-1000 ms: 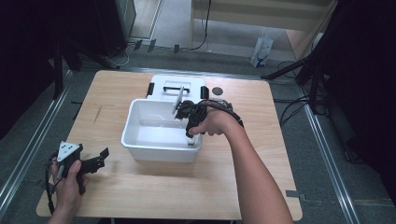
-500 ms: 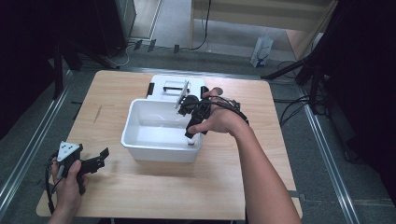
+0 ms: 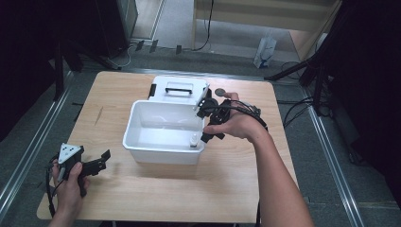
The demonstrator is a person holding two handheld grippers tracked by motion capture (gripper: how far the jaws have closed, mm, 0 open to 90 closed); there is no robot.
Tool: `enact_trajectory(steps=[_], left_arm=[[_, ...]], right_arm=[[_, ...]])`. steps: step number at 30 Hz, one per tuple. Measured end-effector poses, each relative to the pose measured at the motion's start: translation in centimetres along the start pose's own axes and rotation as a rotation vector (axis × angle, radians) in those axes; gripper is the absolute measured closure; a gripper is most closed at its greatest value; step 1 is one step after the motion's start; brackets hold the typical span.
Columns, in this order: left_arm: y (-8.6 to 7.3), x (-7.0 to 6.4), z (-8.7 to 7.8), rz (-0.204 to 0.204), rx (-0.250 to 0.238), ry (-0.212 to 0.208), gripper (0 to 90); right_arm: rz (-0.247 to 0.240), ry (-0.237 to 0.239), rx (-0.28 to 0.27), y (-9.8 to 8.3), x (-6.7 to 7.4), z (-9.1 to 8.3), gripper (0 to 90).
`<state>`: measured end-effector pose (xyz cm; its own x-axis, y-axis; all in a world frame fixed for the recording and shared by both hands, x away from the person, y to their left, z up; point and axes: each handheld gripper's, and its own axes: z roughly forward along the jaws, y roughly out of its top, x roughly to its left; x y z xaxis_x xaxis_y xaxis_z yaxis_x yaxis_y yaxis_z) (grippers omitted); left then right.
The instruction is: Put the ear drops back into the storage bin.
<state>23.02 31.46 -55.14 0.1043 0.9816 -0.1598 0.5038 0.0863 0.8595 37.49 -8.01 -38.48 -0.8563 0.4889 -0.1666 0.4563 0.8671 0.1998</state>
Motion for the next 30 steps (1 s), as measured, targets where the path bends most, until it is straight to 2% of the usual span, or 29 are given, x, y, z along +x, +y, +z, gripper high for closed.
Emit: enact_trajectory(steps=[4, 5, 10, 14, 17, 19, 21, 29, 30], left_arm=[[0.0, 0.0, 0.0, -0.001, 0.002, -0.001, 0.0], [0.0, 0.0, 0.0, -0.002, 0.001, -0.001, 0.0], [0.0, -0.1, 0.0, 0.001, 0.0, -0.001, 0.0], [0.0, -0.1, 0.0, 0.001, 0.001, -0.001, 0.0], [0.0, -0.1, 0.0, 0.002, 0.0, 0.002, 0.0], [0.0, -0.1, 0.0, 0.003, 0.0, 0.002, 0.0], [0.0, -0.1, 0.0, 0.002, 0.0, 0.001, 0.0], [0.0, -0.2, 0.0, 0.006, 0.005, -0.001, 0.0], [0.0, -0.2, 0.0, 0.006, 0.005, 0.0, 0.0]], right_arm=[[0.021, -0.004, 0.004, -1.0, -0.3, 0.2, 0.0], [0.034, -0.004, 0.007, -1.8, -0.6, 0.4, 0.0], [0.07, -0.013, 0.005, -3.6, -1.1, 0.7, 0.0], [0.086, -0.018, 0.01, -4.7, -1.4, 0.9, 0.0], [0.106, -0.022, 0.012, -6.3, -1.7, 1.3, 0.0], [0.112, -0.024, 0.012, -6.6, -1.7, 1.4, 0.0], [0.135, -0.032, 0.012, -7.9, -1.9, 1.6, 0.0], [0.181, -0.068, -0.006, -10.5, -2.2, 2.2, 0.0], [0.205, -0.08, -0.014, -11.4, -2.3, 2.4, 0.0]])
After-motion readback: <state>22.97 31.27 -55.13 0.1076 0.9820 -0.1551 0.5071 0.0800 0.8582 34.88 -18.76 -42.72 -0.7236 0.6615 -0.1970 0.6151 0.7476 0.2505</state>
